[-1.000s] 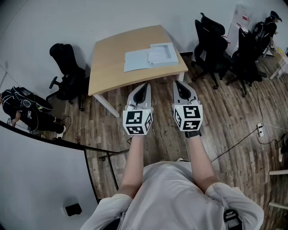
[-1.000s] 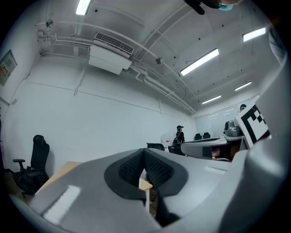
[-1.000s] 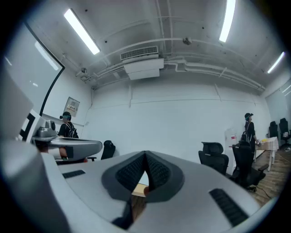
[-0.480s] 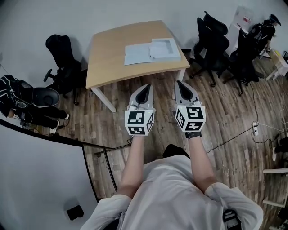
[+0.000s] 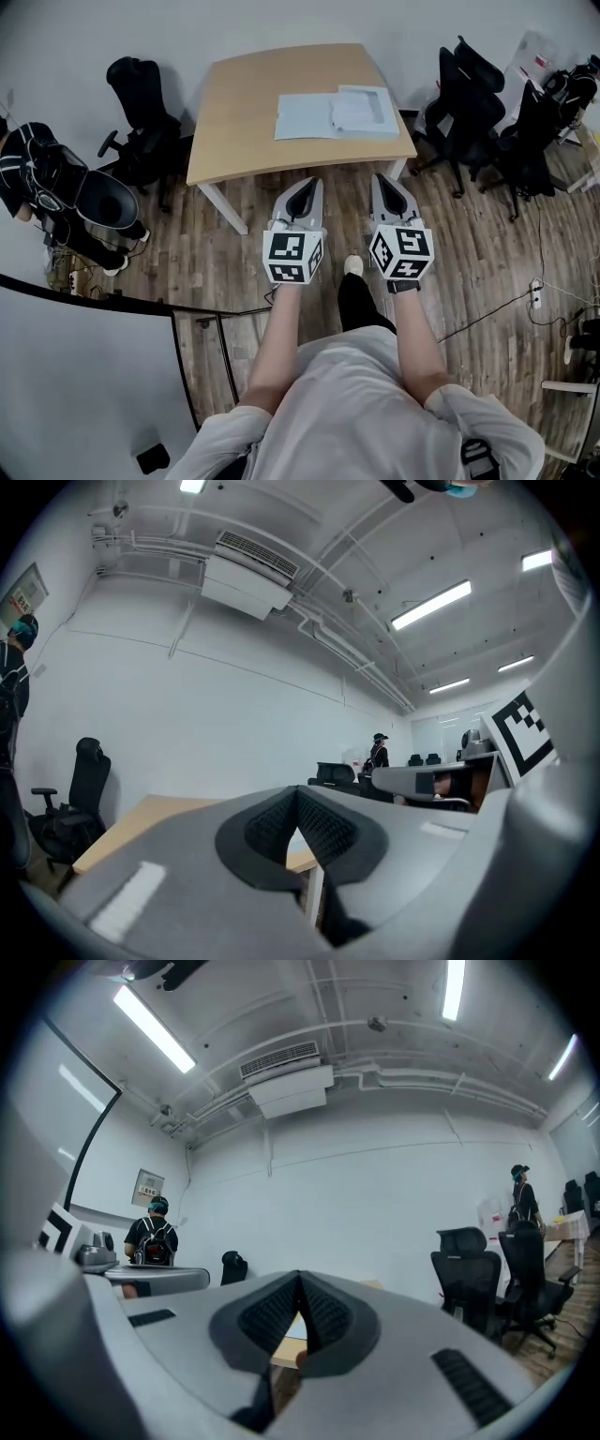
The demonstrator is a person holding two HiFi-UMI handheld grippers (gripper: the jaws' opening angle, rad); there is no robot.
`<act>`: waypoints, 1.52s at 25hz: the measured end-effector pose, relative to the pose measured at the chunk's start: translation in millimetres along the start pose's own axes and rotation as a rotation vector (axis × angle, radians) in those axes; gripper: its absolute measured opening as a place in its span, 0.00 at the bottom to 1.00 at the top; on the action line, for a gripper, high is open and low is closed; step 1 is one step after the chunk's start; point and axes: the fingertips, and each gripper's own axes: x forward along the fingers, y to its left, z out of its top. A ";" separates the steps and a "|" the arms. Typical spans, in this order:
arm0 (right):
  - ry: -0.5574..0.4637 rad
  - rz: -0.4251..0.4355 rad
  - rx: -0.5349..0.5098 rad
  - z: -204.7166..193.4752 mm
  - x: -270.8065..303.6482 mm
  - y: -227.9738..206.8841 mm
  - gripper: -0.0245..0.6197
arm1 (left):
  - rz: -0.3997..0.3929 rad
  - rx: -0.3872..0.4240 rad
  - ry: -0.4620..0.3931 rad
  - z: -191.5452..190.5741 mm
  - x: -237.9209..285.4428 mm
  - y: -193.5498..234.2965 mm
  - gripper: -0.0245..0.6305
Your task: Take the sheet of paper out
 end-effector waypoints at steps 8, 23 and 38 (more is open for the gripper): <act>-0.007 0.026 0.046 -0.3 127.4 -76.5 0.06 | 0.009 0.044 0.009 3.1 135.1 39.8 0.05; 0.080 0.137 0.102 -29.2 342.1 -193.0 0.06 | 0.097 -0.044 0.090 -29.5 373.2 123.5 0.05; 0.204 0.127 0.149 -93.3 421.1 -222.3 0.06 | 0.058 -0.103 0.208 -93.0 453.1 167.3 0.05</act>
